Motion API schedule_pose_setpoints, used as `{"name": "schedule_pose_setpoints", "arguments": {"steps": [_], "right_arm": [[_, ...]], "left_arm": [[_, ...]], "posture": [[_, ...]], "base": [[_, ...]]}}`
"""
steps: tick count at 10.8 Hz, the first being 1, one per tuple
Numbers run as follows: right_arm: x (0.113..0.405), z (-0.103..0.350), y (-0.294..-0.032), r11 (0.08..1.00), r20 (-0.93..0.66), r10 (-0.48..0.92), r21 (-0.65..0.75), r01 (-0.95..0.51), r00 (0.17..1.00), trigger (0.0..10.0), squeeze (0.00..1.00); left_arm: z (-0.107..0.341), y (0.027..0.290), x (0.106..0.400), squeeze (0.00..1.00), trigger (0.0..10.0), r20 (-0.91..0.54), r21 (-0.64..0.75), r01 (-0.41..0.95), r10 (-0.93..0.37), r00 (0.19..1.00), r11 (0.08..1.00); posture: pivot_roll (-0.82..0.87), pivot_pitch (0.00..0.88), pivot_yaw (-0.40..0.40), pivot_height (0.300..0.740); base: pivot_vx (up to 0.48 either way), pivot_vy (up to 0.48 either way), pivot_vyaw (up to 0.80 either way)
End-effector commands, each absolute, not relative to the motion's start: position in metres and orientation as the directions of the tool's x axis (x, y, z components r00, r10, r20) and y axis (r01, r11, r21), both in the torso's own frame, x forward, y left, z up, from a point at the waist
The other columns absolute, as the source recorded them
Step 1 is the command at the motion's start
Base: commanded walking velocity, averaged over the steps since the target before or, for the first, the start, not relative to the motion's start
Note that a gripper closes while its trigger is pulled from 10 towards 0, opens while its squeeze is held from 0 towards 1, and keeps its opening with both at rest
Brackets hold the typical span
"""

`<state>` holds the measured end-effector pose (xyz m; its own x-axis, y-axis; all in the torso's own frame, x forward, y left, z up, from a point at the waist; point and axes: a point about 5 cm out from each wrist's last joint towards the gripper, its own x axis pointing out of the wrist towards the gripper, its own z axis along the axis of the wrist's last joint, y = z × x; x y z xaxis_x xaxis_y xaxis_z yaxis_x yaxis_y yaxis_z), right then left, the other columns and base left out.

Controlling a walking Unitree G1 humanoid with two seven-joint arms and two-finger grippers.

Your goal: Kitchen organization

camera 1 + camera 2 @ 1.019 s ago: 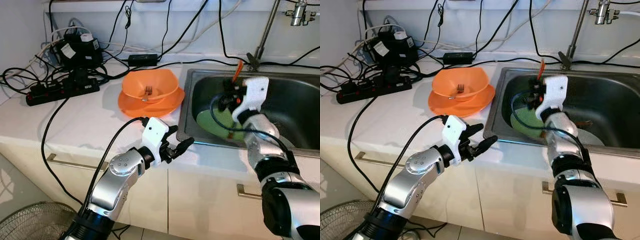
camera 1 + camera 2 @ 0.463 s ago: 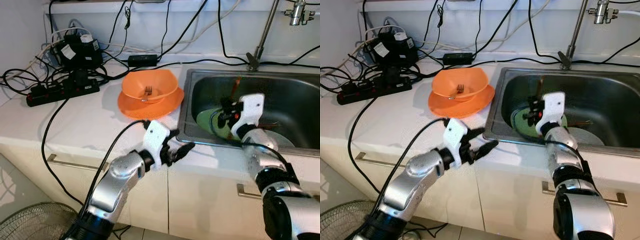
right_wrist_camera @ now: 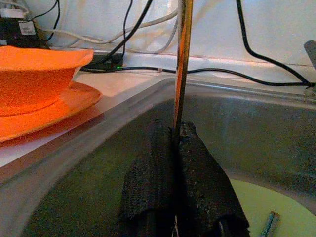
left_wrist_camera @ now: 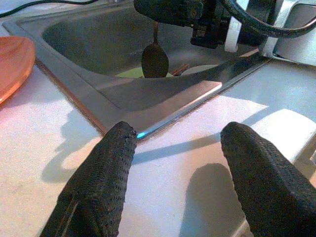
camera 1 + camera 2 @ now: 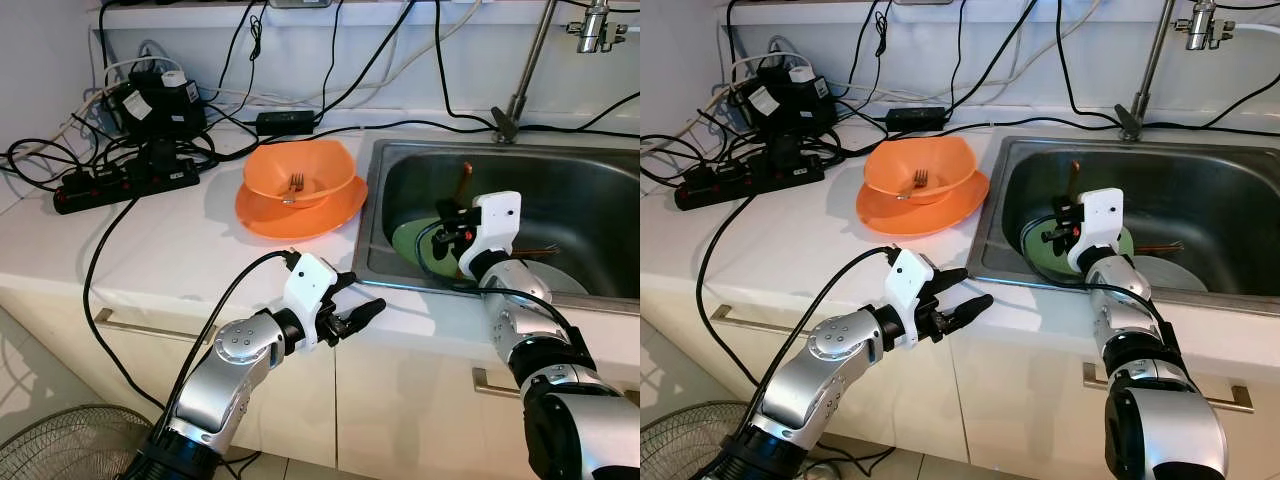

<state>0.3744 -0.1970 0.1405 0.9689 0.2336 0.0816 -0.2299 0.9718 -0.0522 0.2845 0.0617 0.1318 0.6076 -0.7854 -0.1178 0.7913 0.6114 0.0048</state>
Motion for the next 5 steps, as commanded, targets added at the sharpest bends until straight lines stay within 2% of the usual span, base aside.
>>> {"name": "schedule_pose_setpoints", "arguments": {"steps": [1,2,3,4,5], "right_arm": [[0.3680,0.1216,-0.1914,0.971,0.026,0.240,-0.025,-0.239,0.971,10.0,0.52],[0.3680,0.1215,-0.1908,0.970,0.026,0.242,-0.025,-0.241,0.970,10.0,1.00],[0.3686,0.1227,-0.1899,0.970,0.032,0.242,-0.029,-0.241,0.970,10.0,0.85],[0.3696,0.1246,-0.1899,0.972,0.036,0.234,-0.039,-0.232,0.972,10.0,0.11],[0.3704,0.1267,-0.1901,0.973,0.044,0.229,-0.043,-0.228,0.972,10.0,0.00]], "left_arm": [[0.1325,0.0625,0.2838,0.00,10.0,-0.129,0.022,0.795,-0.787,0.603,0.606],[0.1327,0.0626,0.2839,0.00,10.0,-0.129,0.022,0.794,-0.786,0.604,0.607],[0.1329,0.0636,0.2840,0.00,10.0,-0.129,0.023,0.793,-0.784,0.607,0.609],[0.1331,0.0643,0.2841,0.00,10.0,-0.129,0.024,0.791,-0.783,0.609,0.611],[0.1328,0.0646,0.2845,0.00,10.0,-0.130,0.025,0.789,-0.780,0.612,0.614]], "posture": [[0.08,0.000,0.099,0.740],[0.08,0.000,0.097,0.740],[0.08,0.000,0.097,0.740],[0.08,0.000,0.098,0.740],[0.08,0.000,0.098,0.740]], "base": [[0.000,0.000,0.00],[0.000,0.000,0.00],[0.000,0.000,0.00],[0.000,0.000,0.00],[0.000,0.000,0.00]]}}
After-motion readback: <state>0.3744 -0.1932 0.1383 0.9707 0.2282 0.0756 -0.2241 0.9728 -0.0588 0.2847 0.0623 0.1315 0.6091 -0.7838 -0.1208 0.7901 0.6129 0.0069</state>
